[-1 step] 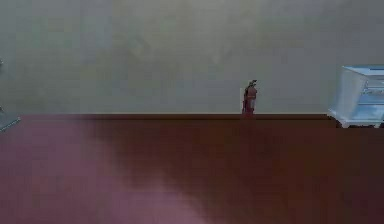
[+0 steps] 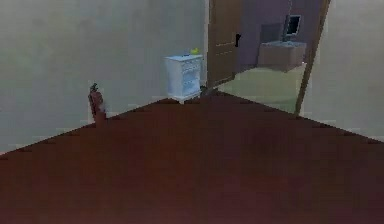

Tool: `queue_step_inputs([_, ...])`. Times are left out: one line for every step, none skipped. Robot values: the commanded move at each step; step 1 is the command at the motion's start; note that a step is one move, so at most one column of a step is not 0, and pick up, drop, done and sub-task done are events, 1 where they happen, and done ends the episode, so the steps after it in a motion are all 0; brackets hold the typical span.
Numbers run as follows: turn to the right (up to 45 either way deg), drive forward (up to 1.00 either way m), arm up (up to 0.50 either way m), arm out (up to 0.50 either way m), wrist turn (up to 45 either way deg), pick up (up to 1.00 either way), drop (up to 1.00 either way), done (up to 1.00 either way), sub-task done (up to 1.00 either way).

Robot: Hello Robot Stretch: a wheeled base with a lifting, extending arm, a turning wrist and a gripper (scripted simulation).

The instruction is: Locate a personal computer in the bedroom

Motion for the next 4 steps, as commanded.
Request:
queue_step_inputs([21.0,0.00,0.00,0.00,0.0,0.00,0.00,0.00,0.00])
queue_step_inputs([0.0,1.00,0.00,0.00,0.0,0.00,0.00,0.00,0.00])
queue_step_inputs([0.0,1.00,0.00,0.00,0.0,0.00,0.00,0.00,0.00])
queue_step_inputs([3.0,0.00,0.00,0.00,0.0,0.00,0.00,0.00,0.00])
